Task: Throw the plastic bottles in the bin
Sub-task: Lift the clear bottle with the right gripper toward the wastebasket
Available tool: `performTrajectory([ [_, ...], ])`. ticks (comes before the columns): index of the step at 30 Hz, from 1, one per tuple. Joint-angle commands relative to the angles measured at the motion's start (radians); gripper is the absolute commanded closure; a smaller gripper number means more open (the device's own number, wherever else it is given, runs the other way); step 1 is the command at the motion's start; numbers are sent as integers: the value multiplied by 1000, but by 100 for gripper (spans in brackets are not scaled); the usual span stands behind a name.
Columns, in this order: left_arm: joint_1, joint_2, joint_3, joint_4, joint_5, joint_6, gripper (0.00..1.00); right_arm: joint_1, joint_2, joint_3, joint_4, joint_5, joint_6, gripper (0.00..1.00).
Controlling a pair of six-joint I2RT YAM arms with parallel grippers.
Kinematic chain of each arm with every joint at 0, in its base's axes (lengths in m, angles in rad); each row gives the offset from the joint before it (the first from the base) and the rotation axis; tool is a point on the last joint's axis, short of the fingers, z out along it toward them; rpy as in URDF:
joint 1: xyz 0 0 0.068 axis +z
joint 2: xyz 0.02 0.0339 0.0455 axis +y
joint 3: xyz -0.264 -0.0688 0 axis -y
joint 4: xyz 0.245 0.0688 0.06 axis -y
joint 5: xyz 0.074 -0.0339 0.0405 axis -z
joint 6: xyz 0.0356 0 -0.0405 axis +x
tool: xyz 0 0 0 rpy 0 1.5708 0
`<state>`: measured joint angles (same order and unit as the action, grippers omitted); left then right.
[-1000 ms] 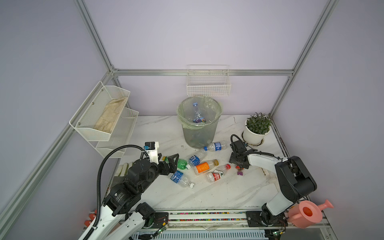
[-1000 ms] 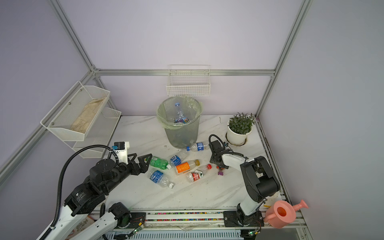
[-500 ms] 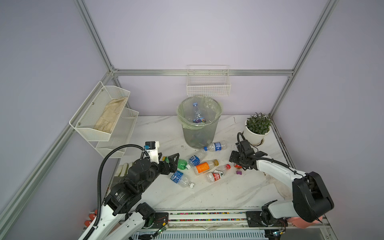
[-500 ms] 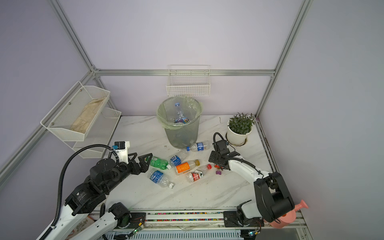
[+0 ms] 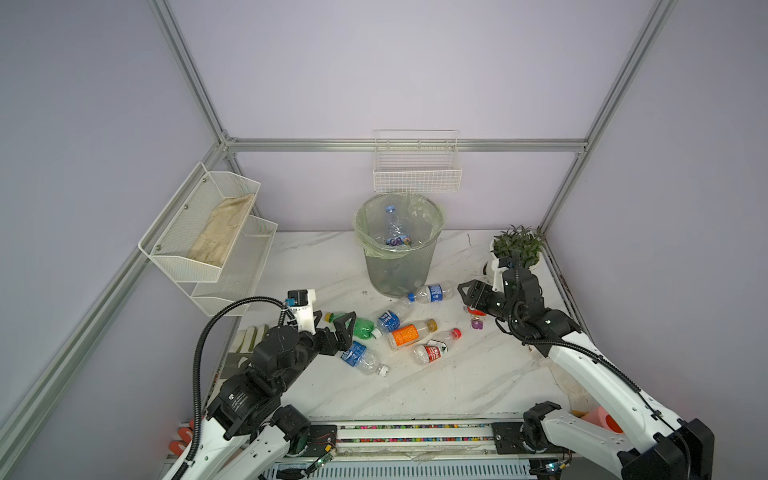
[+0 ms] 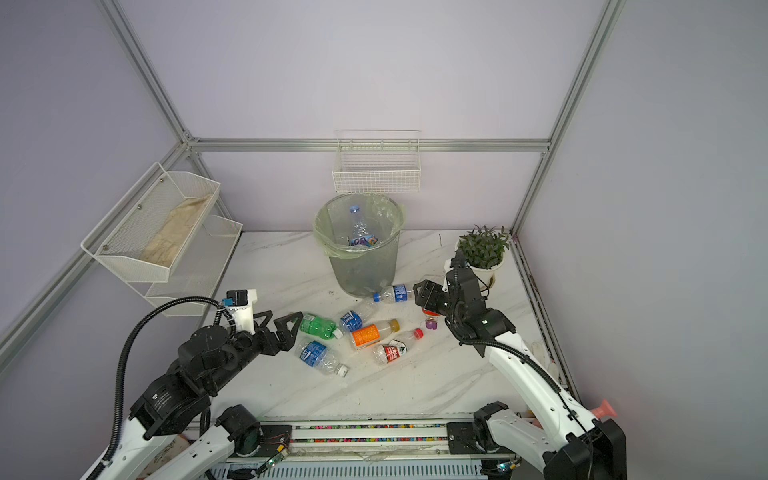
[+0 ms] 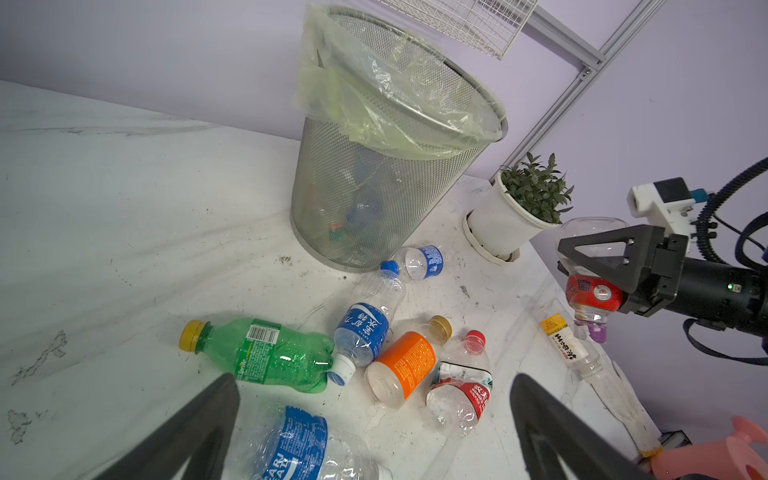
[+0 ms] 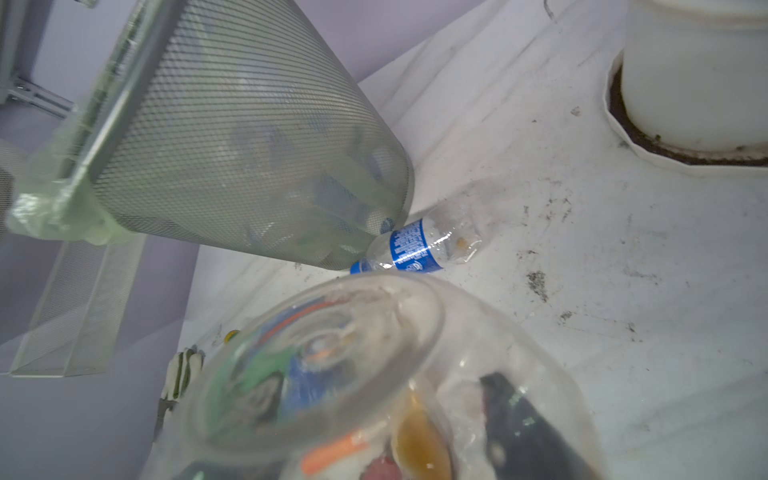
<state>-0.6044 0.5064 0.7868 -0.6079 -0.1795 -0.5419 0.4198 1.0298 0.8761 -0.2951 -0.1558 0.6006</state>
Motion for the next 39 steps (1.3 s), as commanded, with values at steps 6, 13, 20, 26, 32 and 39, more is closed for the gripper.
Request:
performTrajectory([
  [6, -4, -3, -53, 36, 3, -46, 0, 2, -97, 44, 97, -82, -21, 90],
  [13, -5, -8, -64, 46, 10, -63, 0, 3, -148, 75, 139, -123, -72, 93],
  [20, -5, -15, -90, 68, 30, -84, 0, 3, -190, 64, 232, -169, -49, 95],
  [26, -5, -28, -106, 72, 32, -90, 0, 2, -204, 57, 250, -169, -37, 95],
  [32, -3, -32, -124, 83, 44, -107, 0, 2, -227, 55, 263, -159, -25, 95],
  [39, -6, -33, -134, 103, 47, -114, 0, 3, -257, 70, 260, -148, -27, 96],
])
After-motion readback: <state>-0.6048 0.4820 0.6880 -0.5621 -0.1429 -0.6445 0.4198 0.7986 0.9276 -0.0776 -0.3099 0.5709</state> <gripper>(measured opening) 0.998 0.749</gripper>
